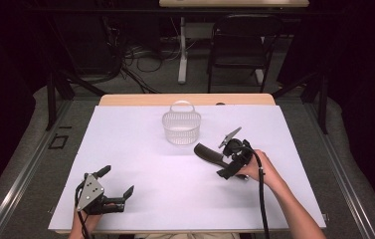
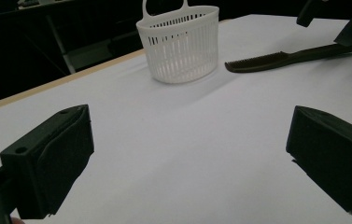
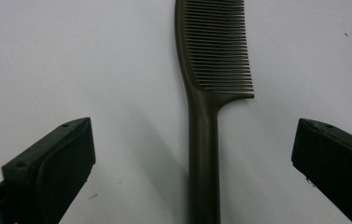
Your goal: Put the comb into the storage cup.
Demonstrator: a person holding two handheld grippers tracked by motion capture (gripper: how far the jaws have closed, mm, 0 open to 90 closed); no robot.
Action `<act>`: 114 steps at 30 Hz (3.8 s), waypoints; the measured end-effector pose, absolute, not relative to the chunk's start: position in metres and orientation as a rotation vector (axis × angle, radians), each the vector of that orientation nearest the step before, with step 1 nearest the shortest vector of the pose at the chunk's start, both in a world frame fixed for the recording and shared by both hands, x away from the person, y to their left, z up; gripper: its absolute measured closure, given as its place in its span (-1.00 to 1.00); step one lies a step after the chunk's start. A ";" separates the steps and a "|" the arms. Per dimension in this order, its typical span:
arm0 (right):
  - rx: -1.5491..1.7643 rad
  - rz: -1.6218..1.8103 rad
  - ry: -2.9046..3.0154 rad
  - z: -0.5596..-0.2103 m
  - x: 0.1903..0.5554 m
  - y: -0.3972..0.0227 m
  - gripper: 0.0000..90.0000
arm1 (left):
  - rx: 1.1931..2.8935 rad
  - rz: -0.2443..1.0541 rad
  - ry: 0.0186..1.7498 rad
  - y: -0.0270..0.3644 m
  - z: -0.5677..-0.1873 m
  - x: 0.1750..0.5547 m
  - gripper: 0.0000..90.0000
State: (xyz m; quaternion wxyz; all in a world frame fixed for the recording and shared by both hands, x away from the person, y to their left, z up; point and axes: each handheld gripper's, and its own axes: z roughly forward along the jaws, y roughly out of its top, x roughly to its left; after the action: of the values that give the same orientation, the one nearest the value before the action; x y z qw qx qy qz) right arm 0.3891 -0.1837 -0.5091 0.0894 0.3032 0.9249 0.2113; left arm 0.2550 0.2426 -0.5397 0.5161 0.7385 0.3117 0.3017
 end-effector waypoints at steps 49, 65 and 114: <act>0.902 0.314 2.837 -0.528 0.411 -0.163 0.58 | 1.799 0.725 0.742 0.241 -0.541 0.256 -0.98; 0.947 0.418 2.825 -0.522 0.409 -0.174 0.61 | 1.800 0.723 0.741 0.241 -0.541 0.256 -0.98; 0.954 0.786 2.640 -0.502 0.391 -0.201 0.61 | 1.792 0.724 0.745 0.242 -0.540 0.255 -0.98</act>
State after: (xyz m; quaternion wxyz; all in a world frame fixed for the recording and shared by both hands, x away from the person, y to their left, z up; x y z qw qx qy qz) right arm 0.3905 -0.2012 -0.5017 0.1130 0.3252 0.8998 0.2679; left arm 0.2547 0.2420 -0.5403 0.5099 0.7443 0.3092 0.3007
